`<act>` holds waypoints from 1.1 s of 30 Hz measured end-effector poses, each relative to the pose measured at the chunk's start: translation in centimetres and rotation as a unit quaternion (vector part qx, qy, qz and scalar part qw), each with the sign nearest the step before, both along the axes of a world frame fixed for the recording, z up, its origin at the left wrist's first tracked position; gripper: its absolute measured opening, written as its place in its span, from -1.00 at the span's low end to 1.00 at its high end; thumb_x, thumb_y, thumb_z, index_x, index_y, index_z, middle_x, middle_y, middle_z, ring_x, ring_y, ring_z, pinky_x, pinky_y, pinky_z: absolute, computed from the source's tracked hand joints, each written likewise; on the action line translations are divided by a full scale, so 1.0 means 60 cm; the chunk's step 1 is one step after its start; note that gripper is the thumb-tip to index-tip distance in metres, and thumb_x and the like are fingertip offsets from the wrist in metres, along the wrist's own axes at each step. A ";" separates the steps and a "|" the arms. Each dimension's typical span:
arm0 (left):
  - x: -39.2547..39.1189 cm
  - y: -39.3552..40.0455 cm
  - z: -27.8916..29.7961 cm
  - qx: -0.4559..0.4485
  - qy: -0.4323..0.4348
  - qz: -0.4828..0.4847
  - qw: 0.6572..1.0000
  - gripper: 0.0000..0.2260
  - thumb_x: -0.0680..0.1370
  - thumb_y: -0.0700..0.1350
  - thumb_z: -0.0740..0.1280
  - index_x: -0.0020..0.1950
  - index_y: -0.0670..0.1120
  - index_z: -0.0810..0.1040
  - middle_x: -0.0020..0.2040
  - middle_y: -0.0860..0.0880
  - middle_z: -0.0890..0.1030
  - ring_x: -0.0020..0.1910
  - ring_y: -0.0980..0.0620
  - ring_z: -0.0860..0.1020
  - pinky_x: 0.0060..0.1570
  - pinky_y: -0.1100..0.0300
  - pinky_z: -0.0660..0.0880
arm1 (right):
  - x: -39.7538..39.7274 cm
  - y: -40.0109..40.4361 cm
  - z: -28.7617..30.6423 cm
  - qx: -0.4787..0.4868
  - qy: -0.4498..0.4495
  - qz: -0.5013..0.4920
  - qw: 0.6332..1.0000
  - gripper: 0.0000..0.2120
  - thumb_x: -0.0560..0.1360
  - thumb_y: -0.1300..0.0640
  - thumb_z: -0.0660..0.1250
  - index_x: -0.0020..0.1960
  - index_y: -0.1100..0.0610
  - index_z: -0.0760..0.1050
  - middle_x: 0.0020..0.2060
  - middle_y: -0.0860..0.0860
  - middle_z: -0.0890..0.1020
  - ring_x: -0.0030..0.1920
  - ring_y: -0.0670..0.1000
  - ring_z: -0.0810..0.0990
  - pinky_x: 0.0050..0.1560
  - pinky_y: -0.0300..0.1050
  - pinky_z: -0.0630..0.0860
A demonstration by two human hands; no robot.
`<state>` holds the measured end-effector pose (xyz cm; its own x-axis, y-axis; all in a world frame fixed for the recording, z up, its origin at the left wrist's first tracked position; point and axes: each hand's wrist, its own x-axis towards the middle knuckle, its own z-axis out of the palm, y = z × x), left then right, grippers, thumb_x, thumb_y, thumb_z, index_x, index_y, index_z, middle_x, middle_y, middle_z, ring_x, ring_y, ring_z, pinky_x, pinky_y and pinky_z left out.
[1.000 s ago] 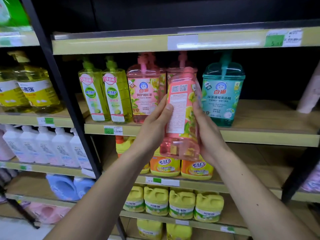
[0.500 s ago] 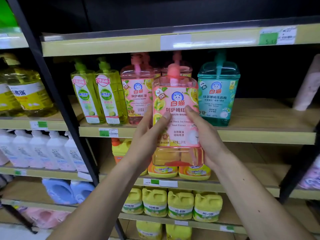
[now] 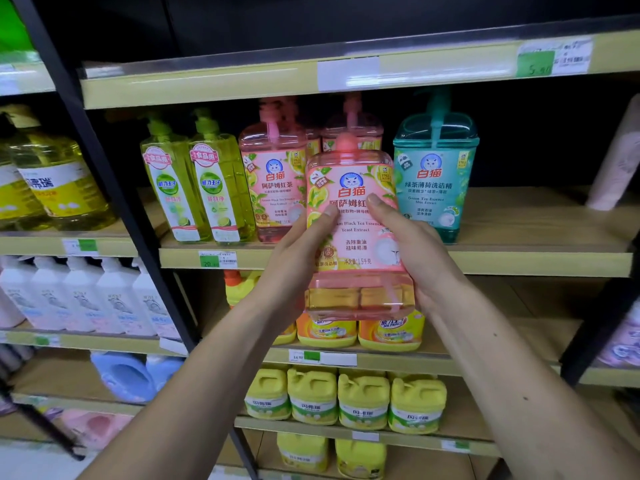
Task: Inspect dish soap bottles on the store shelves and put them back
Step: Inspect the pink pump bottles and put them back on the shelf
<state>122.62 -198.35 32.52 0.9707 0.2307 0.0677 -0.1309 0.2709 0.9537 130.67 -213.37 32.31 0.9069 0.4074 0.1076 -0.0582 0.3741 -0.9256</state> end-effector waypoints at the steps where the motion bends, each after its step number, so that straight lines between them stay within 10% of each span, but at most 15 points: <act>1: 0.000 0.000 0.001 0.003 0.007 -0.003 1.000 -0.57 0.68 0.08 0.41 0.51 -0.03 0.56 0.33 -0.10 0.72 0.34 -0.17 0.68 0.48 -0.26 0.47 | 0.000 0.000 0.000 -0.001 0.005 -0.003 1.000 -0.59 0.38 -0.12 0.62 0.09 0.13 0.76 0.03 0.13 0.80 0.05 0.18 0.80 0.23 0.28 0.67; 9: 0.003 -0.007 -0.005 -0.055 0.002 -0.026 0.998 -0.65 0.70 0.01 0.37 0.44 -0.10 0.59 0.21 -0.16 0.77 0.18 -0.18 0.76 0.17 -0.16 0.70 | 0.006 0.001 -0.009 0.012 0.037 0.033 0.999 -0.67 0.37 -0.09 0.64 0.06 0.05 0.79 0.08 0.17 0.79 0.09 0.24 0.79 0.21 0.35 0.66; 16: 0.007 0.020 -0.026 -0.028 -0.064 -0.075 0.995 -0.58 0.65 -0.12 0.40 0.50 -0.18 0.54 0.41 -0.22 0.65 0.42 -0.26 0.61 0.45 -0.25 0.50 | -0.003 -0.007 -0.028 0.048 0.002 0.036 0.998 -0.65 0.48 -0.01 0.55 0.17 0.18 0.74 0.15 0.20 0.76 0.13 0.22 0.78 0.09 0.18 0.72; 24: -0.005 0.042 -0.062 0.053 -0.146 -0.065 0.986 -0.41 0.45 -0.27 0.58 0.48 -0.13 0.59 0.36 -0.25 0.68 0.33 -0.22 0.65 0.24 -0.06 0.64 | 0.015 -0.053 -0.049 -0.007 -0.115 0.097 0.989 -0.56 0.35 0.30 0.60 0.20 0.19 0.64 0.15 0.19 0.76 0.15 0.16 0.75 0.13 0.04 0.71; 33: 0.001 0.053 -0.071 0.096 -0.146 -0.100 0.979 -0.31 0.48 -0.39 0.54 0.59 -0.14 0.47 0.43 -0.25 0.63 0.45 -0.32 0.56 0.27 -0.07 0.62 | 0.020 -0.055 -0.070 -0.005 -0.130 0.114 0.985 -0.37 0.33 0.44 0.52 0.38 0.29 0.49 0.28 0.34 0.66 0.27 0.31 0.66 0.36 0.36 0.56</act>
<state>122.69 -195.18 28.26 0.9278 -0.0071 0.3731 -0.3685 0.1387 0.9192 131.86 -216.65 28.09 0.7337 0.6002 0.3187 0.0994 0.3692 -0.9240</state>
